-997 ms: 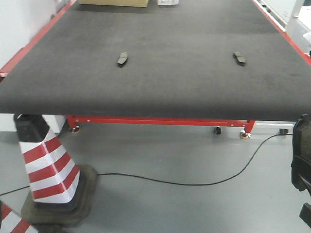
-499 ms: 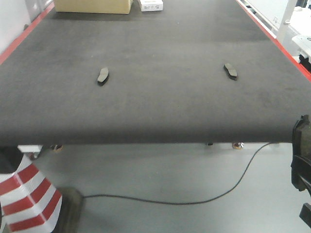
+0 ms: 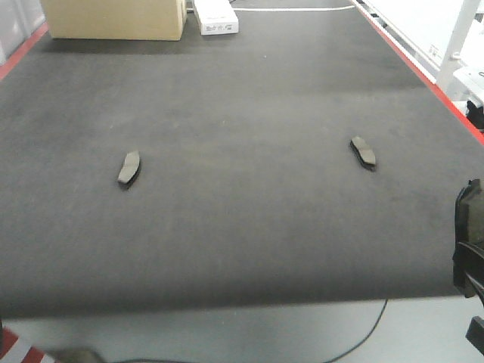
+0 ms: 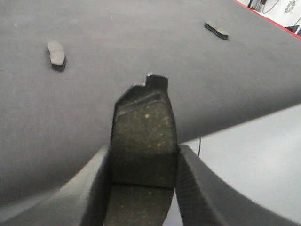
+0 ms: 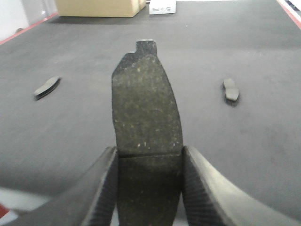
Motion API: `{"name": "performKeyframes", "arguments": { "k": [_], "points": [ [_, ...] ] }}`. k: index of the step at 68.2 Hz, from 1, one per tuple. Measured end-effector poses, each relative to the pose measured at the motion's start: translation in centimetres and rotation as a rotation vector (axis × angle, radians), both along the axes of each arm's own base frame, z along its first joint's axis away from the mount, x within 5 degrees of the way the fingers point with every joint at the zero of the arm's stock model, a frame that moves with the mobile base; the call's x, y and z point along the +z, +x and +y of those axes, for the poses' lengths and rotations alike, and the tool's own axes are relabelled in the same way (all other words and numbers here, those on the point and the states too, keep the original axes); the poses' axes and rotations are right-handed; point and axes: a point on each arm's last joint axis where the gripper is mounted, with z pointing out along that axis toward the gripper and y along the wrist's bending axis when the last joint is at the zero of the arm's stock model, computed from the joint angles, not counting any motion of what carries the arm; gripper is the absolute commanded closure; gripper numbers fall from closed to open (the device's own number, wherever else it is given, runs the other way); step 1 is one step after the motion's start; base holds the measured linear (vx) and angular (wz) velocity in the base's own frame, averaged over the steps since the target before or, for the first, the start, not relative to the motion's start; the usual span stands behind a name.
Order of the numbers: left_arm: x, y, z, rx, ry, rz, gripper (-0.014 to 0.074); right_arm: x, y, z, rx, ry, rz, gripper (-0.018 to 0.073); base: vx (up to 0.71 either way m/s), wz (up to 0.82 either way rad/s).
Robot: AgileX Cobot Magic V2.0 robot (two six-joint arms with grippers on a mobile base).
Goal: Move and align brake pads A on conveyor
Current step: 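Turn and drive up to the black belt conveyor, then lower the left gripper beside the placed pads and release its brake pad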
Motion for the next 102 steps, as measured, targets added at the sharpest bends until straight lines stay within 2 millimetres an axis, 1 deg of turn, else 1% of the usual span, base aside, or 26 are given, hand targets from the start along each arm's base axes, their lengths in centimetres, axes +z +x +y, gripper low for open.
{"name": "performKeyframes", "arguments": {
  "k": [52, 102],
  "points": [
    [0.00, 0.00, 0.00, 0.000, 0.000, 0.000, 0.0602, 0.00, 0.00, 0.00, 0.000, 0.000, 0.000, 0.0564, 0.29, 0.06],
    [0.00, 0.00, 0.00, 0.000, 0.000, 0.000, 0.0602, 0.00, 0.00, 0.00, 0.000, 0.000, 0.000, 0.0564, 0.06, 0.01]
  ]
}}
